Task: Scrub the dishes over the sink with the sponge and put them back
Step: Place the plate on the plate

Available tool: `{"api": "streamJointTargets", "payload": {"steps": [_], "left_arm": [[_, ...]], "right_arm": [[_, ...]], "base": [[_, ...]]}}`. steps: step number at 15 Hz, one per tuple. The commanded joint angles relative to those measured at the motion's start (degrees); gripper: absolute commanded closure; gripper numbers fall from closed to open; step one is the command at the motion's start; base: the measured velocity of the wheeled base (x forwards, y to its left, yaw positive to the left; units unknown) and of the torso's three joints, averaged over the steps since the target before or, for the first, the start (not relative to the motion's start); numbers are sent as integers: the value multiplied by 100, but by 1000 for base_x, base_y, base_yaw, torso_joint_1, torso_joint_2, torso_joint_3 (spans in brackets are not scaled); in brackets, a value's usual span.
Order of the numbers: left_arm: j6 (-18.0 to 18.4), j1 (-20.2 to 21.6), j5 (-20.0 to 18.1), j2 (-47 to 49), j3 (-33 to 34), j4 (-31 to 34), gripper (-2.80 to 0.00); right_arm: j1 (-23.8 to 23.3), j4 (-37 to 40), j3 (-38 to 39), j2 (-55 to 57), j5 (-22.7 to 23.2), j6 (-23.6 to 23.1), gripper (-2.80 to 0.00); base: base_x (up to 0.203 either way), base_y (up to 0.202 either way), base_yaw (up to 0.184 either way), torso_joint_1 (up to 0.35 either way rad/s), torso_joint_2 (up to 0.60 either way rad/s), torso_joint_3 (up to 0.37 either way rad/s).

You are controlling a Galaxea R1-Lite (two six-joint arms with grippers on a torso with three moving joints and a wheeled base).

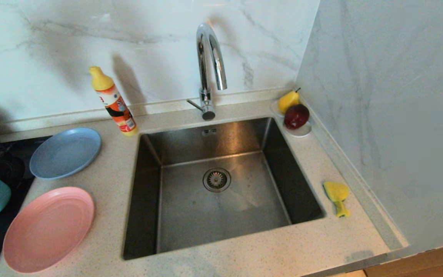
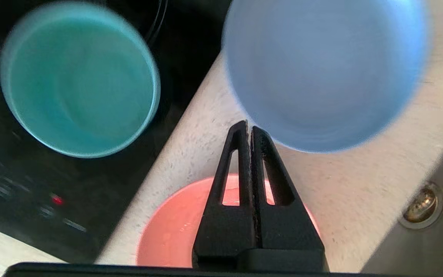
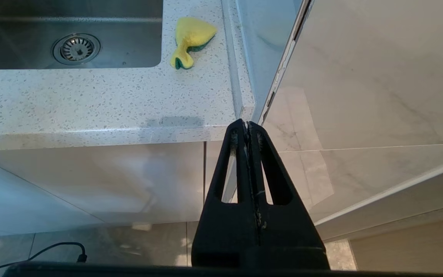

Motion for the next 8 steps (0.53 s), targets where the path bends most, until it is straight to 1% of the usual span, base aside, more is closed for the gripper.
{"api": "streamJointTargets", "payload": {"steps": [1, 4, 7, 8], "left_arm": [[-197, 19, -21, 457, 64, 9, -280], [-462, 12, -30, 672, 86, 7, -280], [-850, 3, -30, 903, 86, 10, -280], [-928, -14, -36, 937, 86, 14, -280]], "right_arm": [[1, -2, 0, 7, 3, -4, 0], [1, -2, 0, 7, 3, -4, 0], [1, -2, 0, 7, 3, -4, 0], [1, -2, 0, 7, 3, -4, 0]], "base": [[0, 0, 0, 0, 0, 0], [0, 0, 0, 0, 0, 0], [0, 0, 0, 0, 0, 0], [0, 0, 0, 0, 0, 0]]}}
